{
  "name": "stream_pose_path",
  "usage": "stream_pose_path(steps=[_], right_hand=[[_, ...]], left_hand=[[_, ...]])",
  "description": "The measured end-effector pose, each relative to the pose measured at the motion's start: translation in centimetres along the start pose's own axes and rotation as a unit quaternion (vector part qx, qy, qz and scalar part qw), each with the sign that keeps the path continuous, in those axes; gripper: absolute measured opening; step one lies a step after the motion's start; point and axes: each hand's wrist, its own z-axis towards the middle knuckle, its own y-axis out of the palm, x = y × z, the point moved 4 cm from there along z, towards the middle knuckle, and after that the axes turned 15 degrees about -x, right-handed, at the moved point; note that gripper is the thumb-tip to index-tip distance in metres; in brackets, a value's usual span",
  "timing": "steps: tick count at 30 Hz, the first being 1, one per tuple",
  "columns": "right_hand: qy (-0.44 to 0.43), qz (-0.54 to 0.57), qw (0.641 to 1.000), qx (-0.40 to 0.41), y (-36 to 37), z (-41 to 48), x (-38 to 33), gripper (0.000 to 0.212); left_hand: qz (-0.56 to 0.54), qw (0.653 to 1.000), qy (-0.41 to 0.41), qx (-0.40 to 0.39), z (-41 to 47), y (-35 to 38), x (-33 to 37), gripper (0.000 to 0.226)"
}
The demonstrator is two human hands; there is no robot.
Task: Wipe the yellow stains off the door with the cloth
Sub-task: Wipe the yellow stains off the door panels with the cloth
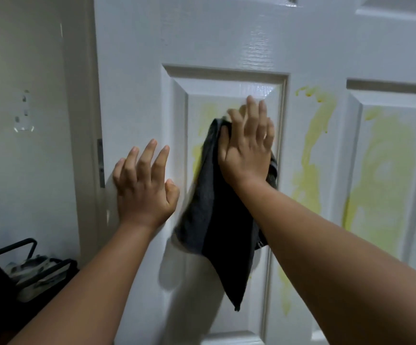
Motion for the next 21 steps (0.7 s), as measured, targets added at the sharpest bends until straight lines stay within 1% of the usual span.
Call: stream_pose_path(steps=[3,5,6,9,12,13,14,15,18,19,21], right_hand=[[-0.111,-0.042,0.99,-0.075,0.3,-0.1,-2.3,0.055],[-0.143,-0.06,0.982,-0.105,0.0,1.6,-3.2,0.059],[-0.137,-0.065,0.982,-0.112,-0.2,2.5,-3.2,0.06],[-0.068,-0.064,0.99,-0.105,-0.7,4.7,-1.9,0.063],[0.007,-0.056,0.994,-0.092,-0.4,3.6,-1.3,0.064],[0.02,-0.054,0.994,-0.091,-0.2,2.7,-1.4,0.064],[0.013,-0.054,0.994,-0.097,0.0,2.0,-1.7,0.064],[-0.017,-0.059,0.992,-0.109,0.2,1.3,-2.2,0.064],[-0.148,-0.094,0.976,-0.129,0.3,2.2,-4.3,0.064],[-0.167,-0.104,0.972,-0.131,0.1,3.2,-4.7,0.064],[-0.156,-0.104,0.974,-0.128,-0.5,5.6,-4.8,0.065]], left_hand=[[-0.002,1.0,0.0,-0.002,0.1,0.0,0.0,0.063],[-0.004,1.0,0.002,0.002,0.1,0.1,-0.1,0.063],[-0.005,1.0,0.002,0.003,-0.1,0.1,-0.1,0.063],[-0.005,1.0,0.005,0.013,0.1,0.0,-0.1,0.063],[-0.004,1.0,0.005,0.017,0.0,0.0,-0.1,0.064],[-0.004,1.0,0.006,0.017,-0.1,0.0,-0.1,0.064],[-0.003,1.0,0.007,0.018,-0.1,0.0,-0.1,0.065],[-0.002,1.0,0.009,0.018,-0.1,0.1,-0.1,0.065],[-0.006,1.0,0.01,0.017,-0.1,0.1,-0.2,0.066],[-0.007,1.0,0.01,0.018,-0.1,0.0,-0.1,0.066],[-0.007,1.0,0.011,0.021,-0.1,0.0,-0.2,0.065]])
